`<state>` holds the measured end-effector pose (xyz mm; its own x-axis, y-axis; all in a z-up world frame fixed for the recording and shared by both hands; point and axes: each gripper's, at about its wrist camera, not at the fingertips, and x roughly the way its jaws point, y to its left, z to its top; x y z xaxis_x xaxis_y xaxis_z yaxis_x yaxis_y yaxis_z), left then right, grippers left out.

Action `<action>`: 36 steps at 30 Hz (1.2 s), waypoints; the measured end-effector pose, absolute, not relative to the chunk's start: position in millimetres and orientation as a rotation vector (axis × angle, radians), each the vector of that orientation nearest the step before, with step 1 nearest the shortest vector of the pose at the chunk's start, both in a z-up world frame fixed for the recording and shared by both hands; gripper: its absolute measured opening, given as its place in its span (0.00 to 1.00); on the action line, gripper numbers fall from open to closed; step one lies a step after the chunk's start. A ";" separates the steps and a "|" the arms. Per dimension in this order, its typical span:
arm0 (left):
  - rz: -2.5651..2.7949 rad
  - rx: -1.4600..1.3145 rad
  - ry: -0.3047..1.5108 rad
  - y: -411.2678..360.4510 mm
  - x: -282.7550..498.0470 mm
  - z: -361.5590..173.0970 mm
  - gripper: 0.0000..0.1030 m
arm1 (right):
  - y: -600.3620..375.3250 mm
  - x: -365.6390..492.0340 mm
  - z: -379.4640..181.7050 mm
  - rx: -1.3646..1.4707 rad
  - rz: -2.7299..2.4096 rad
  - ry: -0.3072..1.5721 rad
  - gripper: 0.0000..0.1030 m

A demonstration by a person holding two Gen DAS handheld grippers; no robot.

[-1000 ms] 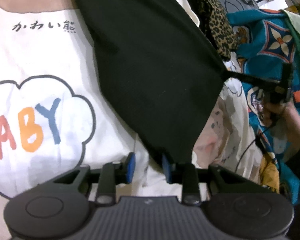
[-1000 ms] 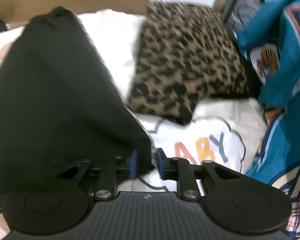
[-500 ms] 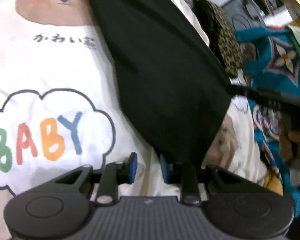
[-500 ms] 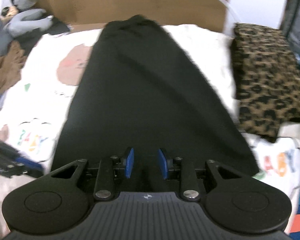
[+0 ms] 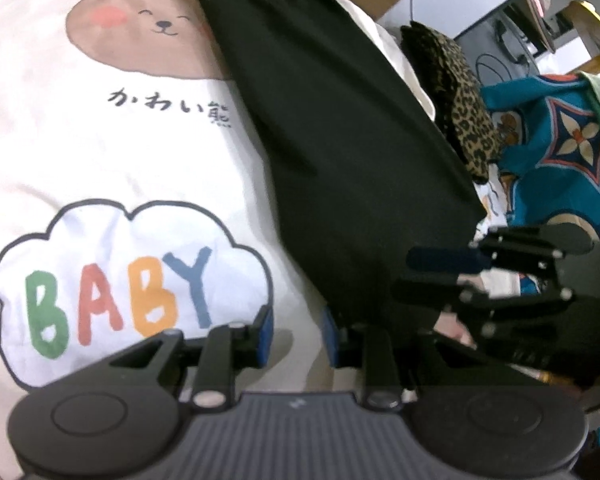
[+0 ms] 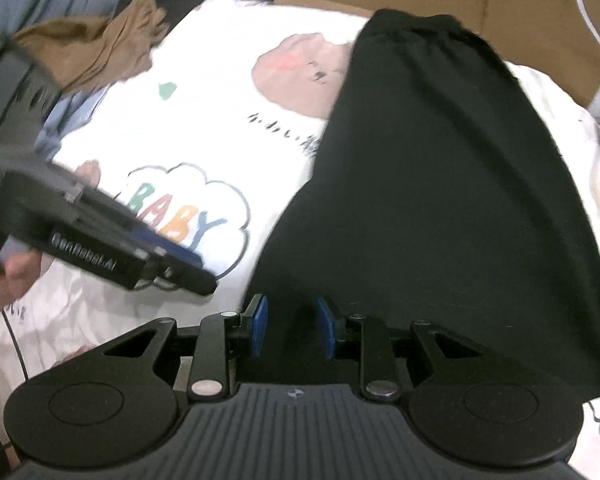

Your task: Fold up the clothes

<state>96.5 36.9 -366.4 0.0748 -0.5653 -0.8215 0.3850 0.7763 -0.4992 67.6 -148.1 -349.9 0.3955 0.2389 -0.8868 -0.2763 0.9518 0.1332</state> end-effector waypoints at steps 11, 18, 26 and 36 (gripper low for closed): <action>-0.683 -0.276 1.324 46.2 99.1 -369.1 0.27 | -104.2 59.0 -357.7 -0.237 0.393 1.126 0.33; -0.693 -0.278 1.328 45.3 99.4 -370.2 0.27 | -96.2 56.5 -376.0 -0.364 0.370 1.144 0.23; -0.725 -0.246 1.328 36.4 96.4 -370.3 0.27 | -130.8 55.1 -361.4 -0.173 0.348 1.143 0.05; -0.808 -0.201 1.282 5.4 96.7 -366.6 0.41 | -182.3 53.7 -347.6 0.082 0.299 1.133 0.03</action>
